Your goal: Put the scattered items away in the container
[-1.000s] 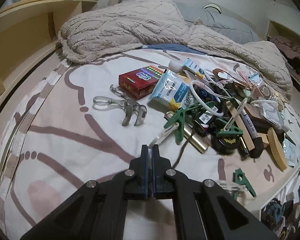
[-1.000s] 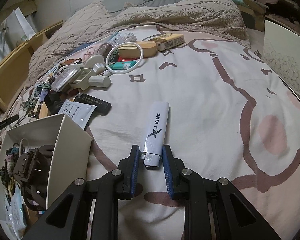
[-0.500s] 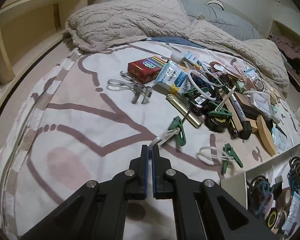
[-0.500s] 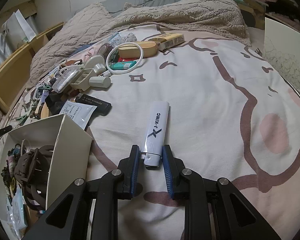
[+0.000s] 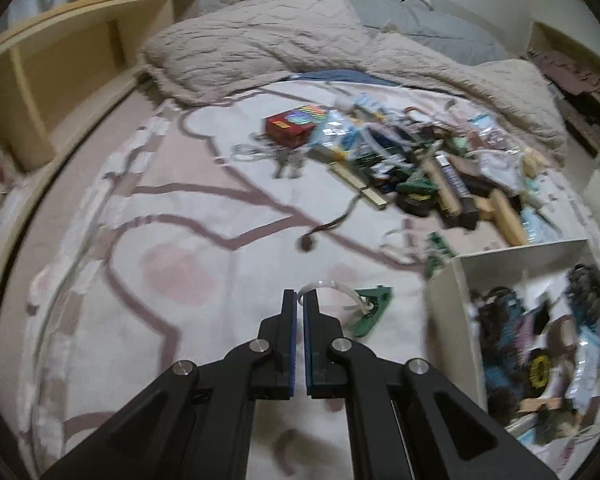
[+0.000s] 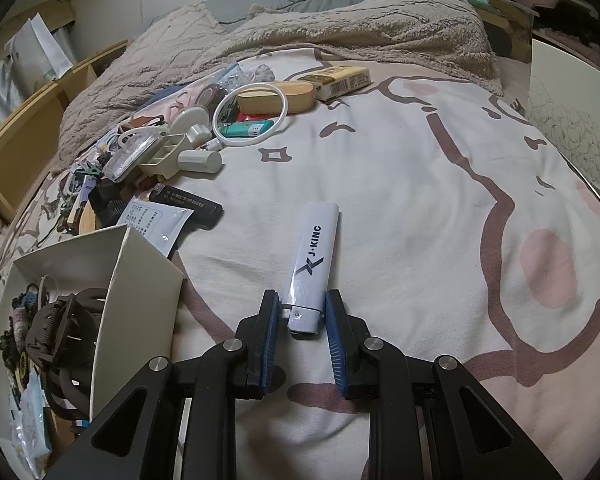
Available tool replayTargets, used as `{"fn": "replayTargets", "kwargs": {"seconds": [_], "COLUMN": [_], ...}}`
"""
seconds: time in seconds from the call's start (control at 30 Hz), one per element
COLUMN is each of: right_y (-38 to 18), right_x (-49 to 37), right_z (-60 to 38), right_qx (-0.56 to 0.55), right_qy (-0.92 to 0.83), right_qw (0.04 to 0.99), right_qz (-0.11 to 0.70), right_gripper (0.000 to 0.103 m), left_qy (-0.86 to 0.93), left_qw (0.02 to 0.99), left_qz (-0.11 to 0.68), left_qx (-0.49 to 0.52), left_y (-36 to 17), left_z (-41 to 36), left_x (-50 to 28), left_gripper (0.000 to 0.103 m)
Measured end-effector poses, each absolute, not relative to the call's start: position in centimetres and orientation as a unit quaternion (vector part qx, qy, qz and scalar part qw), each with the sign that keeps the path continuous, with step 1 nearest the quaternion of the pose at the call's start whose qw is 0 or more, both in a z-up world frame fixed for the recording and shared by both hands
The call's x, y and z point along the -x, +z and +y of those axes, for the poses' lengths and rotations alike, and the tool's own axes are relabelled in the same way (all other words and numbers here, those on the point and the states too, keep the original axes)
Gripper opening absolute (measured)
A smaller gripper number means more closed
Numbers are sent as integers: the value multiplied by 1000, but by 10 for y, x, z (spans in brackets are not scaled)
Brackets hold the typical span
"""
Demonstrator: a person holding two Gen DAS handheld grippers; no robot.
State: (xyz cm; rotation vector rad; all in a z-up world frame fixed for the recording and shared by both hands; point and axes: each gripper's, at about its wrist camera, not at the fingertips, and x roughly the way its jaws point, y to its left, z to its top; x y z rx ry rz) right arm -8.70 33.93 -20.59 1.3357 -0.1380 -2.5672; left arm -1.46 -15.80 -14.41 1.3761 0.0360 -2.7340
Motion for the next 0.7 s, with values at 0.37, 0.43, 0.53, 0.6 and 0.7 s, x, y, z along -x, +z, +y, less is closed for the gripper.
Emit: {"fn": "replayTargets", "kwargs": {"seconds": [0.37, 0.43, 0.53, 0.6, 0.7], "right_y": [-206, -205, -205, -205, -203], "right_x": [86, 86, 86, 86, 85], "right_z": [337, 336, 335, 335, 333], "right_qx": [-457, -456, -456, -456, -456], "right_qy": [-881, -882, -882, -882, -883], "right_qw": [118, 116, 115, 115, 111], "right_qz": [-38, -34, -32, -32, -25], "right_gripper": [24, 24, 24, 24, 24], "left_qy": [-884, -886, -887, -884, -874], "left_qw": [112, 100, 77, 55, 35], "left_qz": [-23, -29, -41, -55, -91], "left_qx": [-454, -451, -453, -460, -476], "left_y": [-156, -154, -152, -154, -160], "left_z": [-171, -167, -157, -147, -129], "left_x": [16, 15, 14, 14, 15], "left_gripper": [59, 60, 60, 60, 60]}}
